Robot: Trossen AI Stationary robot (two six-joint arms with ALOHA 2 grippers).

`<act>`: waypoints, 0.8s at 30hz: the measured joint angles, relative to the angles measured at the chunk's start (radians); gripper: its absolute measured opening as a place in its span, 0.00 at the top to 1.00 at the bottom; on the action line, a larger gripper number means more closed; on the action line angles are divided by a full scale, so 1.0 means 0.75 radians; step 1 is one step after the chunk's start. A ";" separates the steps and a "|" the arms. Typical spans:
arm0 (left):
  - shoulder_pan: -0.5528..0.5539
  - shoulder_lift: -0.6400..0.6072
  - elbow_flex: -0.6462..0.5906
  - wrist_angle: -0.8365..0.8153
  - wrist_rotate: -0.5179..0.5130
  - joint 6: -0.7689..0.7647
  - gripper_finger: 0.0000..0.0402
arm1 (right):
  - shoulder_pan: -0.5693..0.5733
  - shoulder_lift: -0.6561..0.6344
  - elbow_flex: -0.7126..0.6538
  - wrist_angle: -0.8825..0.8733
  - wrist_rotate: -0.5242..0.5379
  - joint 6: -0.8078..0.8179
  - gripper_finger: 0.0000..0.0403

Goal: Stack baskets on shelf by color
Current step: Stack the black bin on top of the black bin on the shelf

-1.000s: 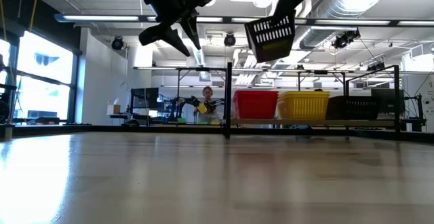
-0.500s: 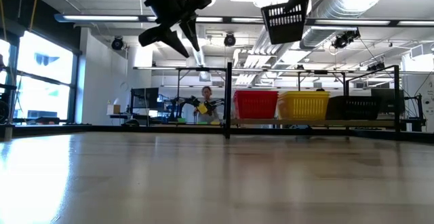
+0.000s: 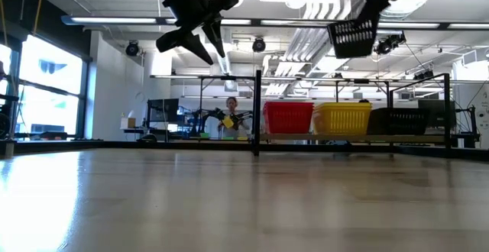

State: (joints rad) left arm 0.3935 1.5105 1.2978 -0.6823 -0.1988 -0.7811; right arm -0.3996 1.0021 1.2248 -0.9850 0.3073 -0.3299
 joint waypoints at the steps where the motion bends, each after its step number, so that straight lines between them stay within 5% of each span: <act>1: 0.000 0.000 0.000 0.000 0.000 0.000 0.66 | -0.003 -0.044 -0.060 0.031 0.002 -0.028 1.00; 13: 0.000 0.000 0.000 0.000 -0.001 0.026 0.66 | -0.082 -0.423 -0.496 0.122 -0.004 -0.359 1.00; 24: 0.000 0.001 0.000 0.000 -0.003 0.085 0.66 | -0.206 -0.511 -0.662 0.112 -0.087 -0.475 1.00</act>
State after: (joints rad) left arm 0.3935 1.5108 1.2976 -0.6823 -0.2008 -0.7171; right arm -0.5543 0.6189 0.7285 -0.9012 0.2419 -0.6859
